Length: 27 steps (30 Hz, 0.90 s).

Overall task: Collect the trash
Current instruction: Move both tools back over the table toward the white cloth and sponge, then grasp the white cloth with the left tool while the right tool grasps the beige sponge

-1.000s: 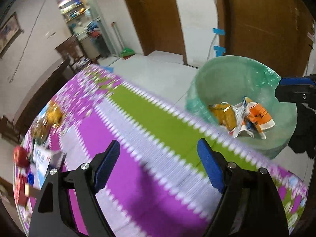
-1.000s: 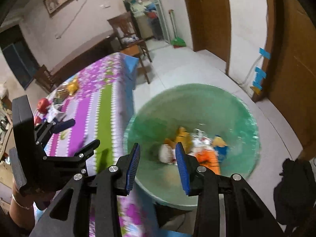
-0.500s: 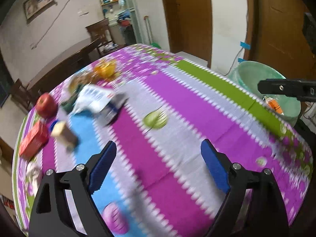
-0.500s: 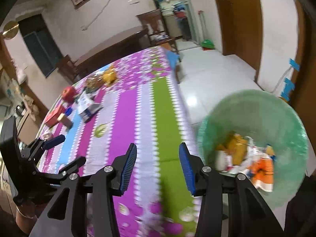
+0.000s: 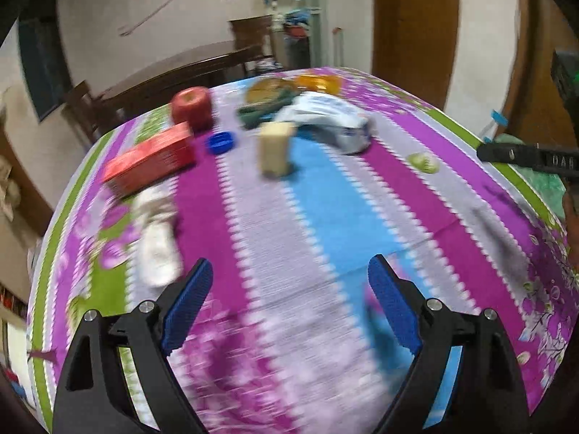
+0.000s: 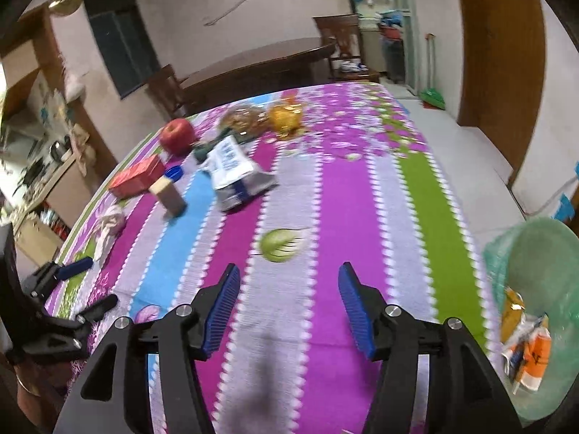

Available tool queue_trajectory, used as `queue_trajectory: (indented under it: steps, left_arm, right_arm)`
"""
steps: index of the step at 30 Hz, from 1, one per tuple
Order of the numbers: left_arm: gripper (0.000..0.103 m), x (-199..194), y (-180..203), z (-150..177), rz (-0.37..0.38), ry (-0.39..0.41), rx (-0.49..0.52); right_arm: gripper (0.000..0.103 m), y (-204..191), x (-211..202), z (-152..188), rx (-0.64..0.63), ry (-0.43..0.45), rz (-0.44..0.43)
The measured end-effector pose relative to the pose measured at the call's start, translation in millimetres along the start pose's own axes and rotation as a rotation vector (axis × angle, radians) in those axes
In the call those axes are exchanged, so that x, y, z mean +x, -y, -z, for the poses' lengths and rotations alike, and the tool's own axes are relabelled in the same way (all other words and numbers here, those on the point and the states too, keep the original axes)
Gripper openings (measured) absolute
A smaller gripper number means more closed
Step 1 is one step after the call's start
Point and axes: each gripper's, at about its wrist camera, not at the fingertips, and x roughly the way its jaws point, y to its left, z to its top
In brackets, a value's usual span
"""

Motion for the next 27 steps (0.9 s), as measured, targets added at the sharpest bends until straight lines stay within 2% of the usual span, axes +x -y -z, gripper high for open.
queue_trajectory:
  steps: [9,14,18,19,21,27]
  left_arm:
    - [0.086,-9,-73,0,-0.103,0.038,-0.128]
    - [0.087,10,-97,-9,-0.076,0.007,-0.157]
    - [0.086,29,-105,-16,-0.081,-0.015,-0.189]
    - [0.086,34,-105,-18,-0.079,-0.02,-0.19]
    - [0.086,39,-105,-20,-0.069,-0.025,-0.191]
    - [0.086,58,-109,-29,-0.101,-0.043,-0.212]
  right_arm:
    - [0.058,-52,24,-1,-0.083,-0.01,-0.085]
    - [0.058,-87,35,-9,-0.126,-0.006,-0.15]
    - [0.058,-122,48,-23,-0.165,-0.01,-0.235]
    - [0.061,-130,53,-27,-0.177,-0.015,-0.248]
    - [0.072,-145,64,-34,-0.198,-0.012,-0.236]
    - [0.072,-170,101,-57,-0.219,-0.01,-0.186]
